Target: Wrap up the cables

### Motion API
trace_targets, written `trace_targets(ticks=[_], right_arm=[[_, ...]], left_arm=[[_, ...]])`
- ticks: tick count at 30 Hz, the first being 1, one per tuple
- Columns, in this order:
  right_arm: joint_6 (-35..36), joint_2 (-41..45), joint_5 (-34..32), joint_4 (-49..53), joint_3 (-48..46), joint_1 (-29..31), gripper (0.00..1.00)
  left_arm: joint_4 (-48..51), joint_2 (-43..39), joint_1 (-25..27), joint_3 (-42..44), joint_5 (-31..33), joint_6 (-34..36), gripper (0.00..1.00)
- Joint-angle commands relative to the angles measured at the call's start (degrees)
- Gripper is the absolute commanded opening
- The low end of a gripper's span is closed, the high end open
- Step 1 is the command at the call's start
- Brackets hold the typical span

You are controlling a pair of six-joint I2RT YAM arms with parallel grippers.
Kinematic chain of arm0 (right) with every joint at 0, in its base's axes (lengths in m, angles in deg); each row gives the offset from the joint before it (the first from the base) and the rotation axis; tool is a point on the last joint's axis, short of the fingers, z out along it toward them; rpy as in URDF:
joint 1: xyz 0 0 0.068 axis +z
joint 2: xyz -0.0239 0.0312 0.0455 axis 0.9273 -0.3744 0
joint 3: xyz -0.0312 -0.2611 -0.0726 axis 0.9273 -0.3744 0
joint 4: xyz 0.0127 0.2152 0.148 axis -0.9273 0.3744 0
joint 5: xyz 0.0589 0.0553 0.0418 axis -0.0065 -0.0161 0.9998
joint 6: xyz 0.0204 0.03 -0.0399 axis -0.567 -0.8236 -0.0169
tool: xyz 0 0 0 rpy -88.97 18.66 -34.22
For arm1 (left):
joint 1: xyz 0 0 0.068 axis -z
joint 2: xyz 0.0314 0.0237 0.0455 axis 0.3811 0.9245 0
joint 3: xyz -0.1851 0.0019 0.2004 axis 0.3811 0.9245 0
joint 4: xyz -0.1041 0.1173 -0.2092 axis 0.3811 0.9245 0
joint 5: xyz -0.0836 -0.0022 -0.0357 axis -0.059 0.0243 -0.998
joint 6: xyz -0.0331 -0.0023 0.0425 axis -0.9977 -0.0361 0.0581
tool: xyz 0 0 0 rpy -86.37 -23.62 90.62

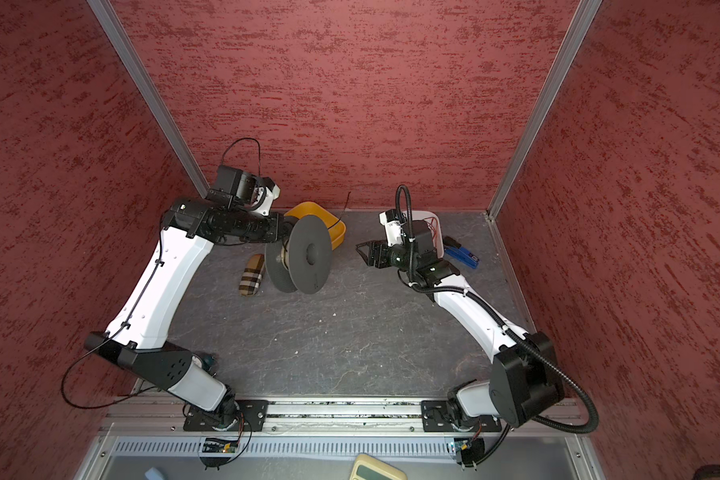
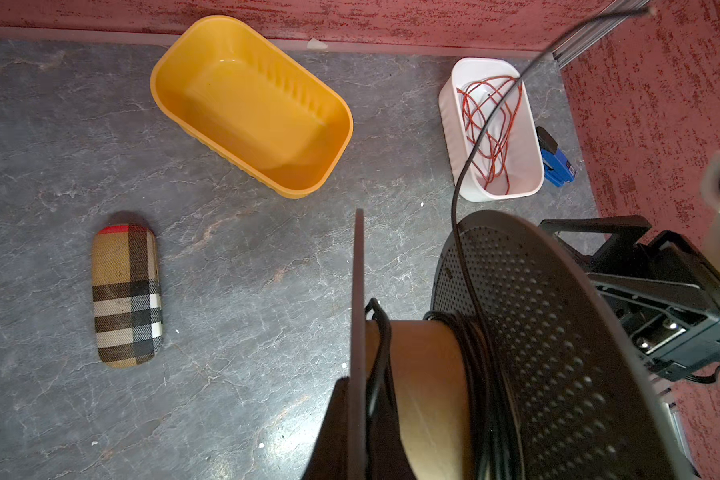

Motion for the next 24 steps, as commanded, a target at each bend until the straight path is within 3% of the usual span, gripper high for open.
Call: trace_targets(ticks=[1,7,18,24], right_arm=[[-3.10,-0.40,2.92,-2.99,2.82,-1.44,0.75],[-4.59,-2.87,5.46,-4.06,8.22,-2.98,0.77],[-6.47,-16.38,14.60,-0.44,21.73,-3.09,0.77],[-6.27,-16.85,14.63,-1.28,20.31,-3.08,0.77]], left_arm=[[-2.36,-0.38,-0.20,-1.39,-2.07,-0.61,0.00],[-3.06,-1.19,0.12,-0.03,-3.00,-0.42,0.00],[-4.96,-2.70,1.13,2.12,-6.09,2.00,0.00],[-6.76,-3.34,-0.55,3.43,-12.22,1.24,0.00]])
